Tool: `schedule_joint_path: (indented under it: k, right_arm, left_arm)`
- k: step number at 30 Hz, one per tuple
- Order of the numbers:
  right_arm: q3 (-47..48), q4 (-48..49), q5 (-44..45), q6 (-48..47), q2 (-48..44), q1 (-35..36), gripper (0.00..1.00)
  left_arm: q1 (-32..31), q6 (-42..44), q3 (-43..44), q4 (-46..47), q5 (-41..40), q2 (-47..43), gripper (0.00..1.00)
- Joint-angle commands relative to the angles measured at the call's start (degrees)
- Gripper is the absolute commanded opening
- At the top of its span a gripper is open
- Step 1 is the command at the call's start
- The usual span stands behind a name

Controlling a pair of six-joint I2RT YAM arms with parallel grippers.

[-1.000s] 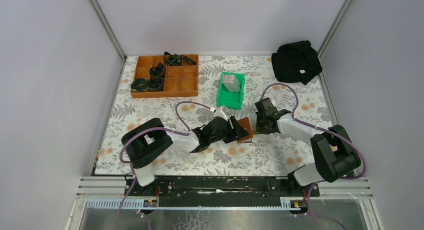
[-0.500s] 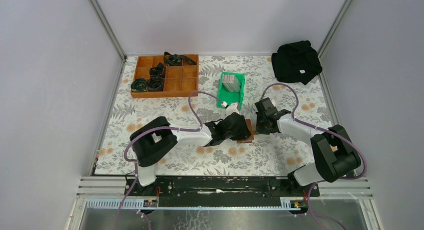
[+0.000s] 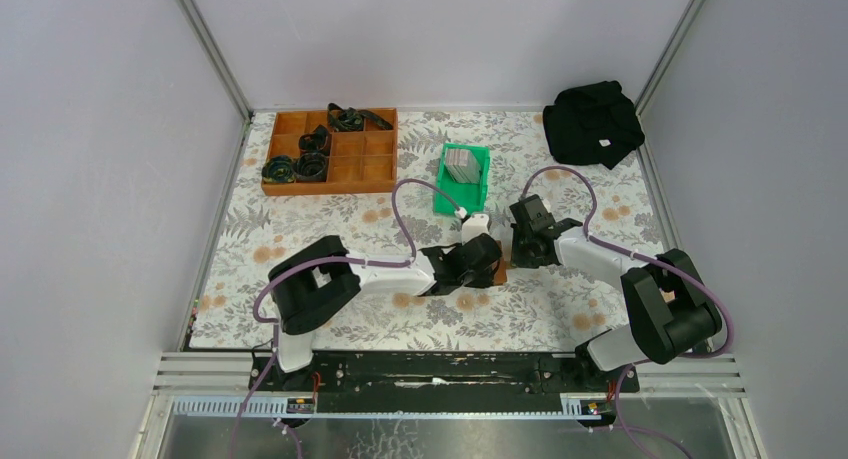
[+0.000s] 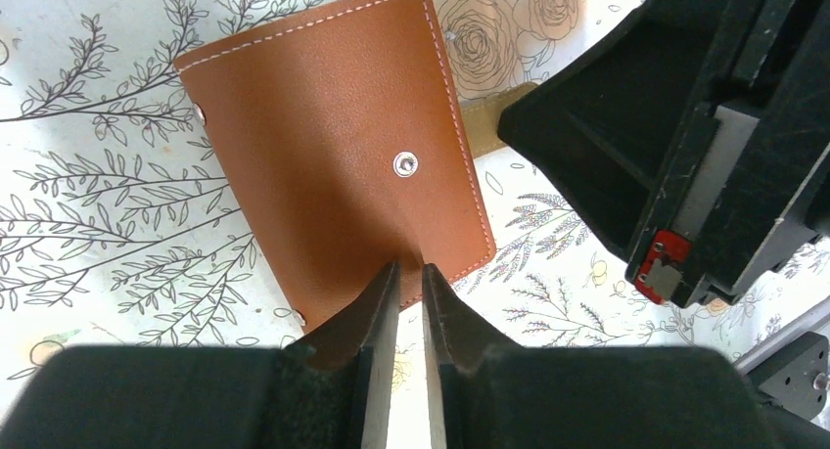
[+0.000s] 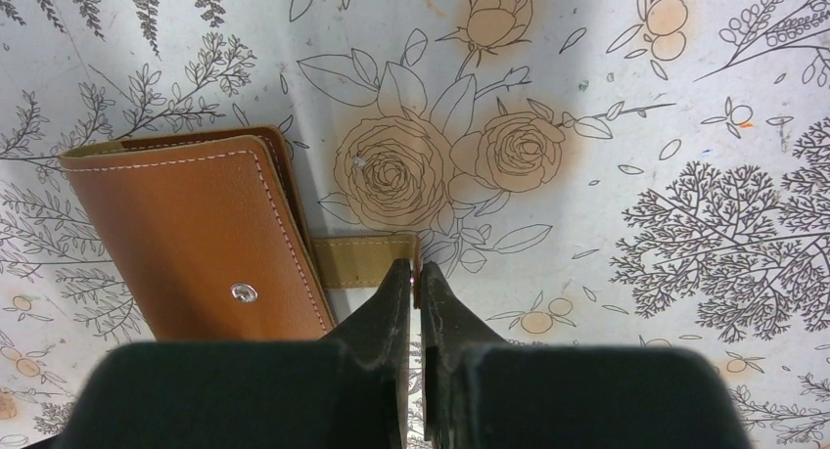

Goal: Put the credit cards into the card holder
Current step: Close the card holder at the center of the board.

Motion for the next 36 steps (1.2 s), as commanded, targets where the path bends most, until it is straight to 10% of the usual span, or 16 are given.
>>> schedule_joint_path:
  k: [1, 13, 36]
  right_arm:
    - [1.67, -0.11, -1.09, -0.09, -1.8, 0.72, 0.04]
    - [3.32, -3.06, 0.32, -0.54, -4.67, 0.76, 0.23]
    - [3.85, -4.43, 0.06, -0.52, -7.16, 0.74, 0.13]
  left_arm:
    - [-0.63, 2.01, 0.62, -7.43, -2.66, 2.22, 0.21]
    - [-1.51, 2.05, 4.45, -14.04, -4.92, 4.65, 0.17]
    - [-1.95, 0.86, 4.37, -15.32, -5.3, 4.36, 0.17]
